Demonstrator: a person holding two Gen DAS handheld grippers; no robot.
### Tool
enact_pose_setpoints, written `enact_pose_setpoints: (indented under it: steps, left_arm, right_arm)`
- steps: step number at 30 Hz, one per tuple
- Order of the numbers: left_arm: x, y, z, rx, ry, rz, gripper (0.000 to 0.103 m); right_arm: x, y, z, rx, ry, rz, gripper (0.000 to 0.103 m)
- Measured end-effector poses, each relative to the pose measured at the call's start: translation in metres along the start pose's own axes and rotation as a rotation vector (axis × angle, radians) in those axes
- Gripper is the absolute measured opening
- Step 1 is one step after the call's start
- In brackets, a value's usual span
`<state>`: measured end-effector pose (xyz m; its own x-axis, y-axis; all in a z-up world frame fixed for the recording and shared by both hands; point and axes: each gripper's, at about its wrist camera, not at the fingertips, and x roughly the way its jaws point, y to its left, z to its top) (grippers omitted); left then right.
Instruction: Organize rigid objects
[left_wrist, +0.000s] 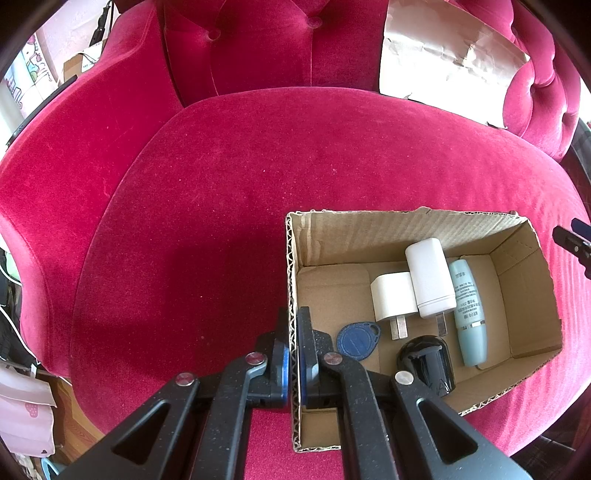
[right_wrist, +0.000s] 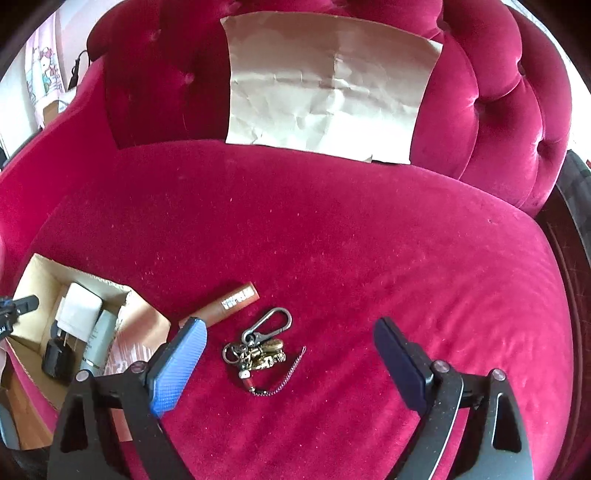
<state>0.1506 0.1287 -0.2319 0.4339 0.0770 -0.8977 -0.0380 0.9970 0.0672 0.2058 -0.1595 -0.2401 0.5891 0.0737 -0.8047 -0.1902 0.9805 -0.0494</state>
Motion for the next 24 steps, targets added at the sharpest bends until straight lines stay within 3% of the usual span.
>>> enact_pose_setpoints:
  steps: [16,24]
  left_arm:
    - [-0.001,-0.001,0.000,0.000,0.000,-0.002,0.003]
    - [-0.001,0.000,0.000,0.000,0.000,-0.003,0.003]
  right_arm:
    - [0.042,0.023,-0.025,-0.068,0.093,0.007,0.094]
    - [0.043,0.020,-0.026,-0.050,0.093,0.022,0.094]
